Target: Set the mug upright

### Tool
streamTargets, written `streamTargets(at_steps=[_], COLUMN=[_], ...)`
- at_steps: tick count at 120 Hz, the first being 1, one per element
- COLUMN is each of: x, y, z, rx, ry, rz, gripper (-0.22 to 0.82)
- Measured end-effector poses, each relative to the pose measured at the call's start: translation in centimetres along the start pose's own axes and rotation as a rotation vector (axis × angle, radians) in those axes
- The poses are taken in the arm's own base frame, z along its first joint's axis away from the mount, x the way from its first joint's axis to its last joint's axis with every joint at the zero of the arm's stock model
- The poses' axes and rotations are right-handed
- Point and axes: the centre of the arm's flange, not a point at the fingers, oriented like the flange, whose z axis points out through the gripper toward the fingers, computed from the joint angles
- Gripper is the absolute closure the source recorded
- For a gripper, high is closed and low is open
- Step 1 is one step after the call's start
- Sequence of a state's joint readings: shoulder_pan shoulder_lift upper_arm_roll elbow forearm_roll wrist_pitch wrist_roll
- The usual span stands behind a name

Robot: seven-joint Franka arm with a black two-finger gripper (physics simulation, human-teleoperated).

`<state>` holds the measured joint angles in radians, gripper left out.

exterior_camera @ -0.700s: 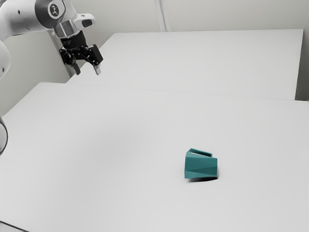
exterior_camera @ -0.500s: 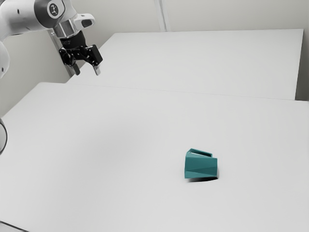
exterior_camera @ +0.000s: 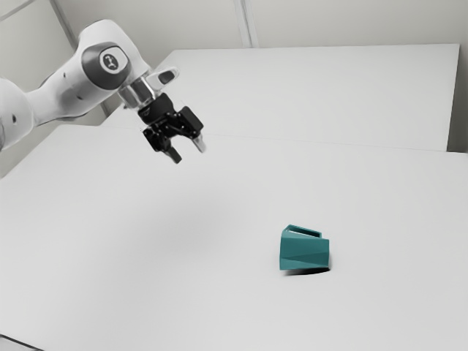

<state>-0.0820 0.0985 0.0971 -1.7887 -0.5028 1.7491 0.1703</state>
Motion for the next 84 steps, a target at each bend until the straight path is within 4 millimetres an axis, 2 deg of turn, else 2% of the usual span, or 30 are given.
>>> streamTargets(at_steps=[13, 18, 26, 38, 61, 84], x=[-0.2, -0.6, -1.0, -1.0, -1.7, -2.8], y=[1.5, 1.4, 0.7, -0.5, 1.0, 1.1], z=[4.7, 7.0, 9.5, 12.3, 17.6, 21.7], rx=[-0.046, -0.075, -0.110, -0.138, -0.216, -0.288], ry=[-0.020, -0.038, -0.039, -0.028, -0.003, 0.005], rz=[0.024, 0.013, -0.007, -0.021, -0.026, -0.068], gripper=[0.00, 0.00, 0.00, 0.00, 0.00, 0.00])
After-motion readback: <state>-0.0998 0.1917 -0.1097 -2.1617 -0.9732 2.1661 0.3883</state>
